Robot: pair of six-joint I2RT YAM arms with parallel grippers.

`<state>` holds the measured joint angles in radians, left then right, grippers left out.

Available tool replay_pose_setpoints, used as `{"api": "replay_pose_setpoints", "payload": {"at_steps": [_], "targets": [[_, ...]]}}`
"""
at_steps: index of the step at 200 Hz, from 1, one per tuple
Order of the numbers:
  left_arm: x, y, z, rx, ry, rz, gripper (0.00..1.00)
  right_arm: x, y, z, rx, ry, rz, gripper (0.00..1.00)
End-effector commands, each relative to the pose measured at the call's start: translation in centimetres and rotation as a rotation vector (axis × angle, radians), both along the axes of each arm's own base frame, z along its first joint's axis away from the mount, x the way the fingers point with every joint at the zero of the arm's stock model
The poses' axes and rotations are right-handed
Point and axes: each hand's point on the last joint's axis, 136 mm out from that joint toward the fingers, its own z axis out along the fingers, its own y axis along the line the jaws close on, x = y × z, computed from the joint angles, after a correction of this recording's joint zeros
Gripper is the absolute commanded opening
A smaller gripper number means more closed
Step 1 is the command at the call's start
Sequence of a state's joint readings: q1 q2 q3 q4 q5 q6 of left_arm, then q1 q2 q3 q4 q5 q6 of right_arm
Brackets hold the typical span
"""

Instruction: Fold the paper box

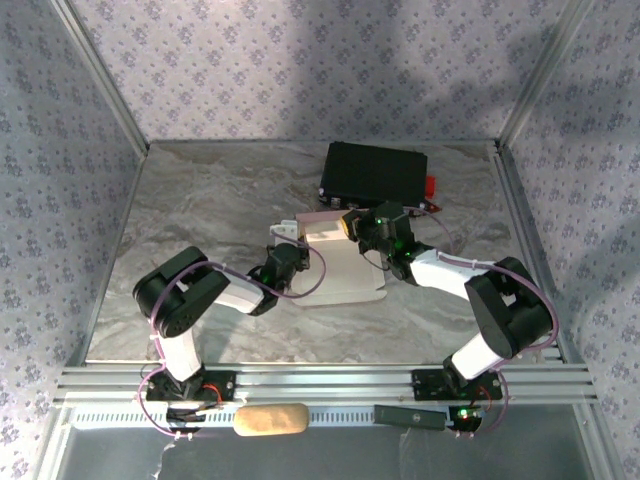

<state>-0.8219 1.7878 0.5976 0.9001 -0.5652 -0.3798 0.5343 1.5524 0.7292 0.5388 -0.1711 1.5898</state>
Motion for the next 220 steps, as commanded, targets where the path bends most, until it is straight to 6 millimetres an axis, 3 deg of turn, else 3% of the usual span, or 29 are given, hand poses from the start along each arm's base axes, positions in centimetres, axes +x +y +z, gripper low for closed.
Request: {"api": "replay_pose_setpoints", "payload": {"at_steps": [1,39,89,104,130,149,173,220], "targets": [[0.0,1.1,-1.3,0.084,0.06,0.116,0.0,-1.4,0.3,-2.7,-0.035,0.108,0.037,0.0],[-0.3,1.4,-1.4,0.225,0.062,0.272,0.0,-1.1,0.7,-3.2,-0.025,0.117,0.038,0.0],[-0.4,0.9,-2.0,0.184,0.09,0.232,0.0,-1.0,-0.2,-2.8,-0.072,0.112,0.036,0.0],[-0.5,1.4,-1.7,0.168,0.113,0.225,0.0,-1.2,-1.0,-2.2,-0.119,0.1,0.028,0.16],[-0.5,2.4,-1.5,0.154,0.181,0.224,0.0,-1.2,-2.2,0.4,-0.158,0.009,0.004,0.49],[-0.7,2.3,-1.4,0.159,0.222,0.202,0.0,-0.9,-2.1,2.8,-0.139,-0.078,0.011,0.64],[-0.9,2.2,-1.3,0.152,0.257,0.184,0.0,-0.8,-1.8,3.9,-0.105,-0.098,0.022,0.71],[-1.3,1.5,-1.1,0.145,0.283,0.107,0.0,0.7,-0.5,2.6,-0.051,-0.039,0.039,0.74]]}}
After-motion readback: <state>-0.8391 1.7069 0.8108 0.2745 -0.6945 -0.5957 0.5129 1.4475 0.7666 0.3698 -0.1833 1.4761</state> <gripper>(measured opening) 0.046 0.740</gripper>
